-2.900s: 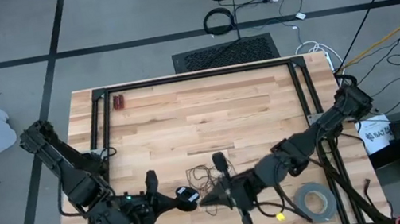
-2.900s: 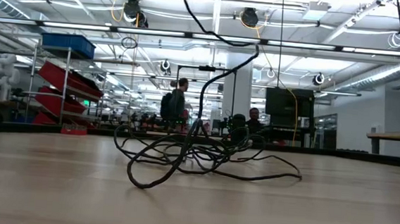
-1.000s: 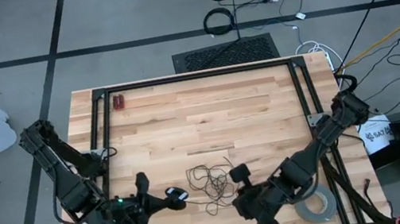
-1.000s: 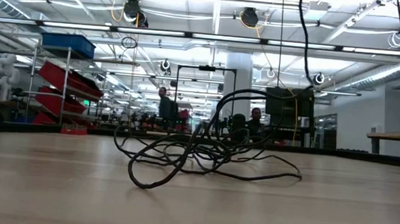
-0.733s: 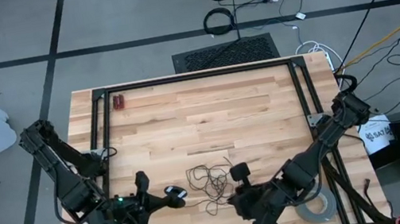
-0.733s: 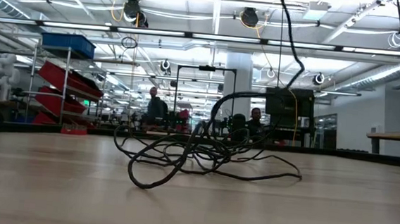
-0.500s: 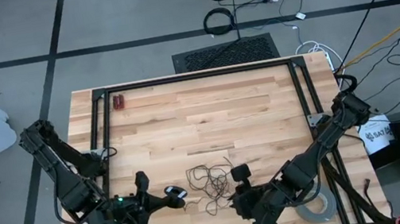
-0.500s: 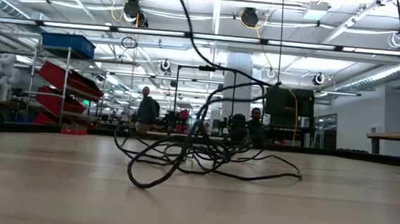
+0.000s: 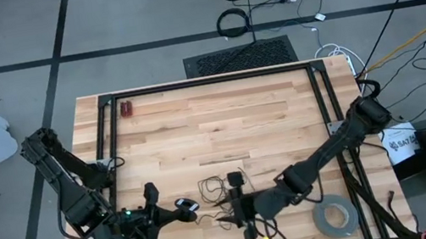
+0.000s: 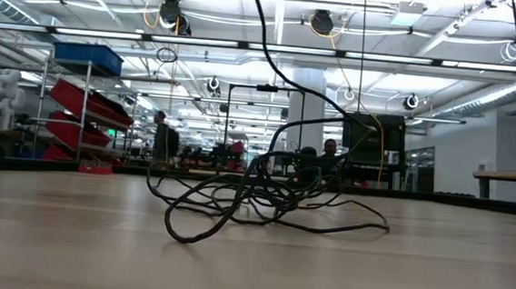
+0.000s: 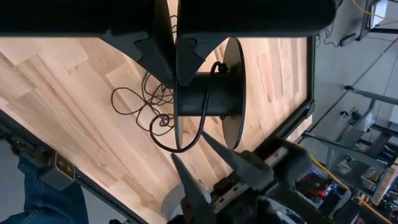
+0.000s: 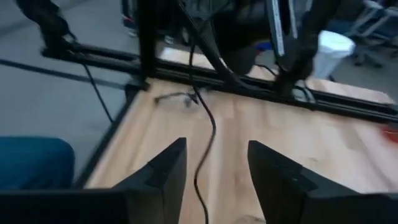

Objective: Coil cords
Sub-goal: Uncoil the black wire from the spool

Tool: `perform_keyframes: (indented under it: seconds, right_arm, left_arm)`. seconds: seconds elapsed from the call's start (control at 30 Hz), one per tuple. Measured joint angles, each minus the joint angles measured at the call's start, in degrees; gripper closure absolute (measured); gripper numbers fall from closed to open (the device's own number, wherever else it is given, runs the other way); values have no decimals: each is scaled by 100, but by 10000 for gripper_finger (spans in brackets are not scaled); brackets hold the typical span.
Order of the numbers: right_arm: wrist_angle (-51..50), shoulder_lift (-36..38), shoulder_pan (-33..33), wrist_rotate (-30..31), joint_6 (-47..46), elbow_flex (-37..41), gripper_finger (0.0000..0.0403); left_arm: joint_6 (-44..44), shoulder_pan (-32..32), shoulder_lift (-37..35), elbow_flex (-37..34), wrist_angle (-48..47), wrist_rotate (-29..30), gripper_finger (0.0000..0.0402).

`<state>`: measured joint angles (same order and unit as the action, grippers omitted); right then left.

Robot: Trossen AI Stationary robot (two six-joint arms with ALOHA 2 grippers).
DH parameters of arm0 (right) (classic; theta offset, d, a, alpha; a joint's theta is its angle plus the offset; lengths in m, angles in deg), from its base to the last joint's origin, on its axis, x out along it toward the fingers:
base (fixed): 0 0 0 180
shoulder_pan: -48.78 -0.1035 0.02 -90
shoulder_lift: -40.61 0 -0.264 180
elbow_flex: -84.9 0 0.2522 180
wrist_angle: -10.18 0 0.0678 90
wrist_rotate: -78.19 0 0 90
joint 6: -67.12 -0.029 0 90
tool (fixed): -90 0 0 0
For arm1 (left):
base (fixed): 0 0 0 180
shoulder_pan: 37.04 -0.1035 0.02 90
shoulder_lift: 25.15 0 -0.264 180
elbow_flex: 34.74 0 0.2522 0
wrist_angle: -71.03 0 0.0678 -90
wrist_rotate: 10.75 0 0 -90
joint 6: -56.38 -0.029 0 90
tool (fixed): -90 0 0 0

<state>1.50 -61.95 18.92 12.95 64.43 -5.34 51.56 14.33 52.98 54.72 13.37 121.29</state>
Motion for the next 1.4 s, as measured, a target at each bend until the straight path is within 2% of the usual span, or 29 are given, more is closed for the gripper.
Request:
perform_keyframes:
  seconds: [0.23, 0.43, 0.53, 0.7, 0.77, 1.17, 1.4]
  right_arm:
    - [424, -417, 163, -244, -7, 4, 232]
    - [447, -509, 215, -234, -54, 4, 245]
    - [529, -494, 208, -233, 15, 4, 273]
    - [703, -489, 201, -322, 165, 2, 370]
    - [702, -489, 202, -410, 200, 2, 393]
    - [708, -348, 126, -414, 344, -3, 402]
    - [160, 9, 86, -370, 360, -5, 403]
  left_arm:
    - [-2, 2, 0, 0, -15, 0, 401]
    - [-2, 0, 0, -2, -15, 0, 401]
    - [-3, 0, 0, -1, -15, 0, 402]
    - [-4, 0, 0, 0, -15, 0, 401]
    - [-4, 0, 0, -1, -15, 0, 401]
    - [-7, 1, 0, -1, -8, 0, 401]
    - [-58, -13, 0, -1, 52, 0, 401]
